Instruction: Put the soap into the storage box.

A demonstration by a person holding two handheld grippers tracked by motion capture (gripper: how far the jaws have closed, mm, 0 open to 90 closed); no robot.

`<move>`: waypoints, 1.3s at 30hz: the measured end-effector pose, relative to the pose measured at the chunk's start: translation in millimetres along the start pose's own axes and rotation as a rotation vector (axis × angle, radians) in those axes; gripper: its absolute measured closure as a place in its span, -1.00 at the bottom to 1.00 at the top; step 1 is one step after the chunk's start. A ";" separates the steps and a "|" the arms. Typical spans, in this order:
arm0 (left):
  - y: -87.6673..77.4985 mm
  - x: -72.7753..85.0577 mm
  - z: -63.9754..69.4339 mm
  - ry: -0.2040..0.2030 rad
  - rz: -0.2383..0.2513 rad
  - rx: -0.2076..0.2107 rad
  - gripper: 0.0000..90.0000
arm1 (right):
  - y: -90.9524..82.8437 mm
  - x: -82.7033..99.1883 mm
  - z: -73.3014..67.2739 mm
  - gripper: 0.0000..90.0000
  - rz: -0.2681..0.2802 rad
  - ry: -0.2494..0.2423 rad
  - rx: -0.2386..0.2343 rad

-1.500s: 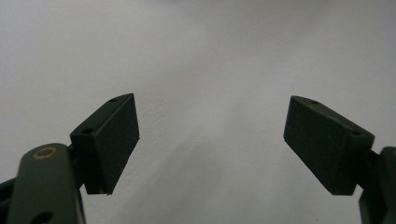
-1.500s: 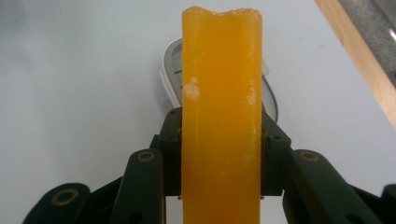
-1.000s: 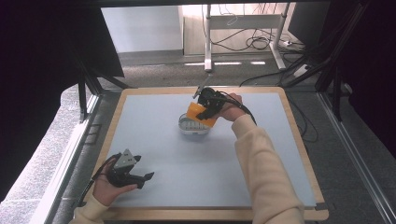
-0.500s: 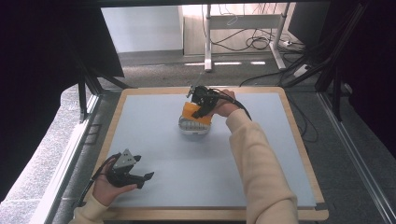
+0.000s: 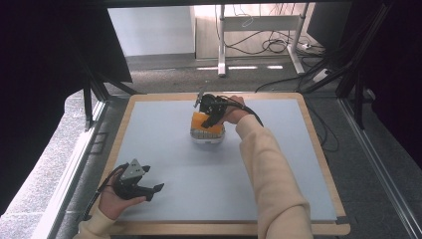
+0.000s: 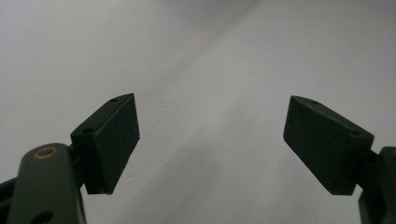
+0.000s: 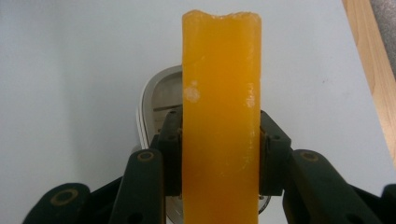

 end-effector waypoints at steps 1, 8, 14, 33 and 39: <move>0.0 0.0 0.0 0.000 0.000 0.000 -0.59 | 1.2 0.8 0.5 0.37 -0.003 0.000 -0.001; 2.6 -0.2 1.5 0.001 -0.004 0.001 -0.59 | 11.2 3.8 1.2 0.37 -0.045 -0.023 -0.035; 2.9 -0.1 1.3 0.006 -0.007 0.001 -0.59 | 19.3 5.3 1.6 0.37 -0.056 -0.022 -0.052; 2.6 -0.5 2.1 0.006 -0.007 0.000 -0.59 | 8.3 8.6 6.4 -0.29 0.009 0.141 0.107; 2.2 -0.4 2.3 0.011 -0.011 -0.002 -0.59 | 0.9 11.3 4.0 -0.38 0.052 0.191 0.131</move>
Point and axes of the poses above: each handheld gripper's, and its own axes: y roughly forward along the jaws, x roughly out of its underside, z roughly to its right, the point moved 1 cm from there along y, roughly forward along the jaws, and after that the axes turned 7 degrees about -y, right-handed, at the moved point
